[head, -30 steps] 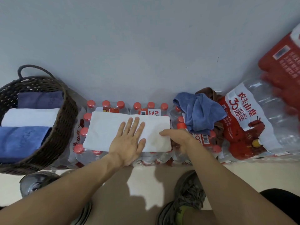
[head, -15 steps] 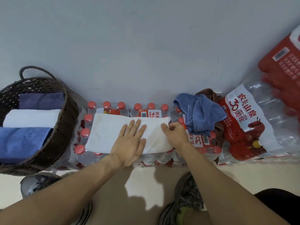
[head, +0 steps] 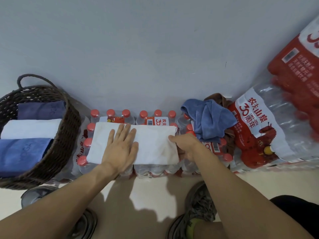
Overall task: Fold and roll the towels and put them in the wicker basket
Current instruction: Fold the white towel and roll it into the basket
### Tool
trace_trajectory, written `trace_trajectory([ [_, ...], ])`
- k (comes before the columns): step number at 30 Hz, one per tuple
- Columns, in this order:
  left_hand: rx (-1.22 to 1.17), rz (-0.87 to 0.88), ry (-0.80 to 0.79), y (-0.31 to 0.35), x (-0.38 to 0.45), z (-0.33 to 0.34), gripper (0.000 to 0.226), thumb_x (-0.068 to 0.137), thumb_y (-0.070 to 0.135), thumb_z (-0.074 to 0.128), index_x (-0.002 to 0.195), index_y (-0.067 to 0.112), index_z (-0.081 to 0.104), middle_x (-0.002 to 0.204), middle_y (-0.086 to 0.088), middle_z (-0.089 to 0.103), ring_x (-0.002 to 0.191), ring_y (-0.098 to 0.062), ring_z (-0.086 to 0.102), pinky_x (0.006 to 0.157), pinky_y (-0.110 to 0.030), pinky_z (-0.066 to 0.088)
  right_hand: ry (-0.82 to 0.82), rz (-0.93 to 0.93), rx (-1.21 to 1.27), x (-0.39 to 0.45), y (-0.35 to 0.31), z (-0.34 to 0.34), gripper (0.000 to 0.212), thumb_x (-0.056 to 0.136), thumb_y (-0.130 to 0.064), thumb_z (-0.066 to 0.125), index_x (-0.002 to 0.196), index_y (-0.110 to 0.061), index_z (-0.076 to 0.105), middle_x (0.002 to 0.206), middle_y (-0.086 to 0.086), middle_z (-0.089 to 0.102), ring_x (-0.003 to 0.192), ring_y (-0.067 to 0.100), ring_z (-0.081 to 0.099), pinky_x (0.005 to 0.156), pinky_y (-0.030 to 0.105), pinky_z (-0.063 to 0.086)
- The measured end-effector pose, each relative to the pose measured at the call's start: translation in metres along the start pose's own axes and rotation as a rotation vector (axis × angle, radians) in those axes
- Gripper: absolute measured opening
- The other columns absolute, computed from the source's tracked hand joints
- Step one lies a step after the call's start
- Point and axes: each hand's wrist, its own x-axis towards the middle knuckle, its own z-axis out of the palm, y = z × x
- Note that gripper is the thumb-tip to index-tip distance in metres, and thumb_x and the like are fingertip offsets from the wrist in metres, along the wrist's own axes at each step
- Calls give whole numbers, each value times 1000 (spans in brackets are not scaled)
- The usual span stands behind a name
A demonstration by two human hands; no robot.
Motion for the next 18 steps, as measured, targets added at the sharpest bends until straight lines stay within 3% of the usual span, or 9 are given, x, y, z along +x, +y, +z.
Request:
trace_trajectory([
  [2,-22,-14,17,-3,0,-1,66,97,49,9,155,20,24,164,-2,8,151,-17,-6,122,-40,-9,72,-37,54,1,5,-3,33,87,-27,72,112,-7,62,116,11,68,104,33,65,93,51,54],
  [4,-13,-44,27,-7,0,-2,64,97,48,10,155,22,23,165,-2,7,151,-17,-6,122,-40,-8,189,-95,73,4,13,-3,20,85,-29,75,87,-15,61,110,10,69,102,31,65,94,50,53],
  [7,20,-77,18,-11,-2,-3,65,97,50,9,156,25,17,165,-3,1,151,-18,-10,122,-43,-8,317,-155,28,7,25,-1,25,83,-37,74,68,-24,60,92,4,69,91,26,64,88,45,55],
  [10,45,-105,-27,-9,-1,-2,64,98,50,10,157,26,9,164,-5,-7,150,-20,-14,122,-45,-8,423,-252,-156,9,30,7,27,93,-40,62,84,-15,69,91,4,69,80,20,59,74,33,49],
  [14,18,-173,-81,11,8,-1,63,99,42,22,156,21,7,164,-12,-8,150,-29,-15,121,-51,-6,539,-315,-250,11,38,18,23,99,-34,53,110,-14,54,98,6,63,83,20,57,73,31,46],
  [18,81,-125,-62,16,1,4,63,99,44,16,157,21,3,163,-10,-12,149,-28,-20,121,-52,-8,458,-296,-217,14,44,5,37,93,-50,58,96,-13,60,87,1,63,77,18,60,62,25,42],
])
